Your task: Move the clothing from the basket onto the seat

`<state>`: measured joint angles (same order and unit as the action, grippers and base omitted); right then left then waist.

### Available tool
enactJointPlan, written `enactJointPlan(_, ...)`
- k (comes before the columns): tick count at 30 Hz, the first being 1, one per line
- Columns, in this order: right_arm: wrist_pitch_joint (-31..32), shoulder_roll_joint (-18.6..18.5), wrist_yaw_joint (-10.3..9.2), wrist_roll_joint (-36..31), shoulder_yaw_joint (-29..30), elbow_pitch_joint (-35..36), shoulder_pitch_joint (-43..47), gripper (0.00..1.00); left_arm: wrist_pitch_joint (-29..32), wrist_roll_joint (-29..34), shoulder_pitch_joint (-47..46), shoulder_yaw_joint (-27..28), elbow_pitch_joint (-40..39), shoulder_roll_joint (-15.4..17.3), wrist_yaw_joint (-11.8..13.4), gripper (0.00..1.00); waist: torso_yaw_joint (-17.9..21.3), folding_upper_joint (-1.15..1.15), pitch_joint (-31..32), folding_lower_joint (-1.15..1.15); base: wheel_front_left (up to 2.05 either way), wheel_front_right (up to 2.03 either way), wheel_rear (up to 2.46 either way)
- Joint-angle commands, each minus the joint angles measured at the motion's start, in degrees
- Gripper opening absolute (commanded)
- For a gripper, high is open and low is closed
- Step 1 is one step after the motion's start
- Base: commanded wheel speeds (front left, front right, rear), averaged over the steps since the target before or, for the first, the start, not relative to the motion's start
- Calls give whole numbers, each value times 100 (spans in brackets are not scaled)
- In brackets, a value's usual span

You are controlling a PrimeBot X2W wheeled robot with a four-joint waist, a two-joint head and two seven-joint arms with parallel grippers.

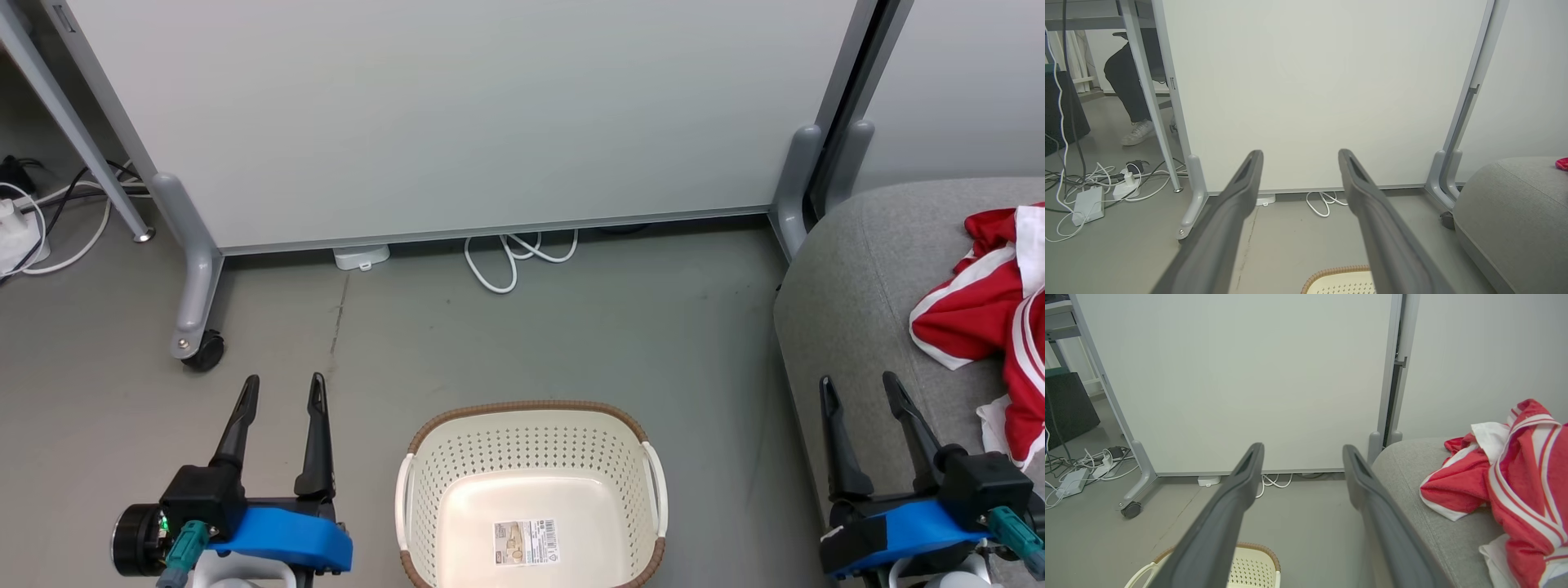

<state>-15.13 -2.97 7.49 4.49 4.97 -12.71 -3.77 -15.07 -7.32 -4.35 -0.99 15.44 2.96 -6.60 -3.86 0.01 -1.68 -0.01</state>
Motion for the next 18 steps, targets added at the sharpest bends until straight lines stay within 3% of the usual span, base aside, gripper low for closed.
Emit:
enactJointPlan(1,-2,14,1,13,3,-16,74,100,-15,31,41,-37,14,-6,-26,100,2,-1,1,1,0,0,0)
enactJointPlan(4,-2,13,1,32,11,-17,83,100,-15,49,43,-59,22,-7,-31,100,2,-1,2,1,0,0,0)
enactJointPlan(5,1,1,0,24,8,-13,9,0,2,32,7,-43,29,-2,-1,0,2,-1,3,1,0,0,0)
enactJointPlan(9,37,15,0,94,26,-219,49,0,67,-46,122,-20,226,-10,-2,0,6,-1,6,1,0,0,0)
enactJointPlan(18,325,14,0,1171,65,-223,-9,0,344,-1092,62,95,195,-9,-13,0,33,-1,17,1,0,0,0)
